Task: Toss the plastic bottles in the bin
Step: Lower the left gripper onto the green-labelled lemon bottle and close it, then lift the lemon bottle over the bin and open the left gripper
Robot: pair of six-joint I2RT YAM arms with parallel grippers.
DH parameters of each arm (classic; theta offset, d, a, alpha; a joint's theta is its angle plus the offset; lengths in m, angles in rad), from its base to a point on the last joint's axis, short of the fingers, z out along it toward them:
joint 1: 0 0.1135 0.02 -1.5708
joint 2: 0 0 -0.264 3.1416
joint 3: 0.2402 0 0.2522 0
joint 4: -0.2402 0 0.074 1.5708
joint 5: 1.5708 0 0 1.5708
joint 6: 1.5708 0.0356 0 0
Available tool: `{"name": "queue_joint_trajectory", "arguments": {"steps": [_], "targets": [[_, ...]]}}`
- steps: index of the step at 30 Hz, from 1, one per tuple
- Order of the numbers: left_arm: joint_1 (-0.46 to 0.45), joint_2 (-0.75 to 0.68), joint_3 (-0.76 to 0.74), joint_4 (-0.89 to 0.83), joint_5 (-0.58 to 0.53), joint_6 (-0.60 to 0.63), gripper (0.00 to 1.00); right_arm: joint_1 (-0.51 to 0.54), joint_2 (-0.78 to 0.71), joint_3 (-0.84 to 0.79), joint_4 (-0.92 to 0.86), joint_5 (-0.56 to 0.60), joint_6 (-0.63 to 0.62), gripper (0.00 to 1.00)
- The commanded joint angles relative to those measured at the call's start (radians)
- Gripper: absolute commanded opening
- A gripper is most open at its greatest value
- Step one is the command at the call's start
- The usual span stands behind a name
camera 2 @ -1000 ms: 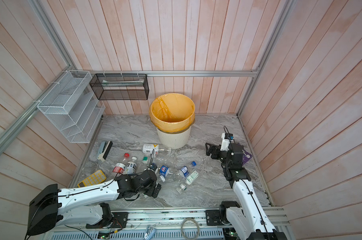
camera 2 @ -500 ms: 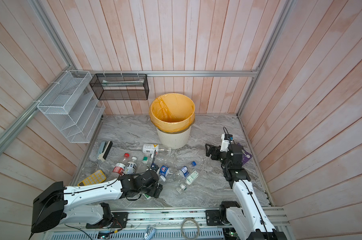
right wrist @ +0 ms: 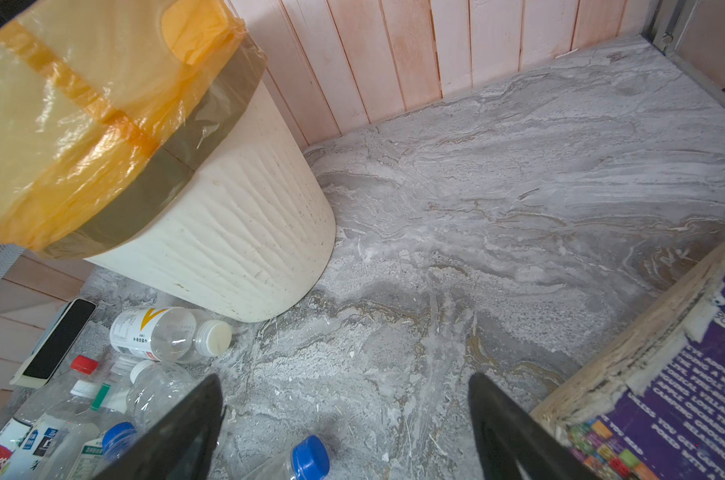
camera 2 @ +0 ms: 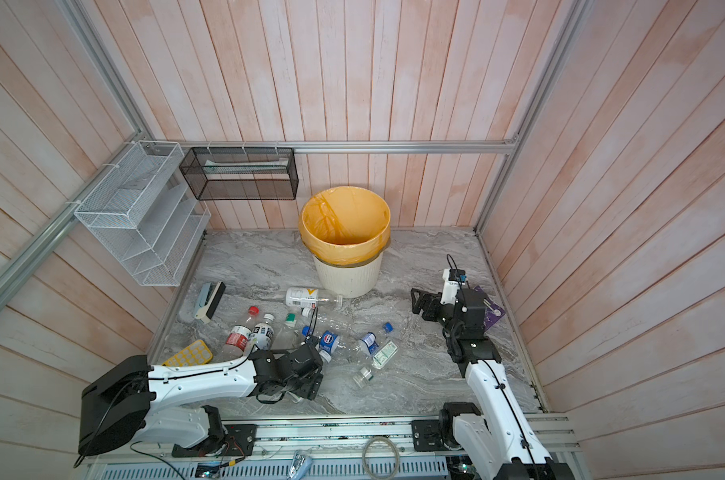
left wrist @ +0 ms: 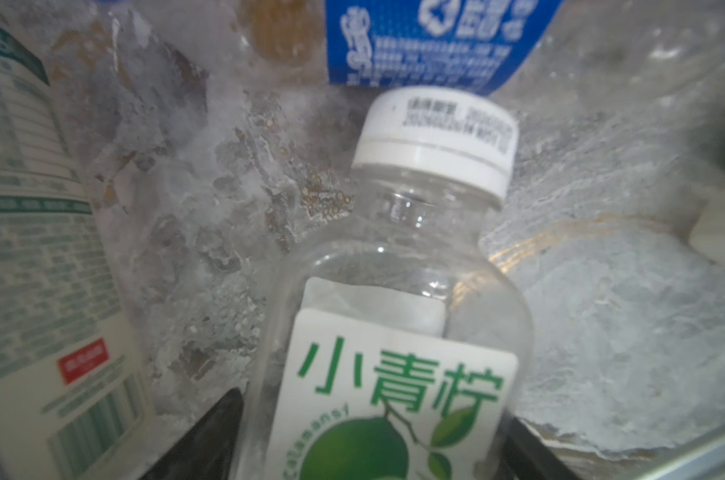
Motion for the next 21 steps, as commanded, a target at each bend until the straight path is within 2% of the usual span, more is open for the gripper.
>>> {"name": "queue_joint_trajectory", "arguments": {"steps": [1,3,7,13,17,21], "targets": [[-0.010,0.008,0.016,-0.011,0.002,-0.004,0.76,0.005,0.006,-0.014,0.018,0.018,0.001,0.92],[-0.019,-0.001,0.021,-0.010,-0.008,-0.003,0.69,0.006,0.007,-0.012,0.019,0.021,0.001,0.92],[-0.034,-0.058,0.038,0.005,-0.019,0.009,0.61,0.005,0.007,-0.013,0.019,0.028,-0.004,0.93],[-0.046,-0.232,0.067,0.024,-0.047,0.033,0.51,0.005,0.003,-0.020,0.019,0.056,-0.008,0.93],[-0.099,-0.392,0.090,0.037,-0.201,0.054,0.42,0.005,-0.009,-0.026,0.024,0.078,-0.008,0.93],[-0.136,-0.549,0.092,0.177,-0.382,0.189,0.42,0.005,-0.024,-0.034,0.032,0.088,-0.008,0.93]]}}
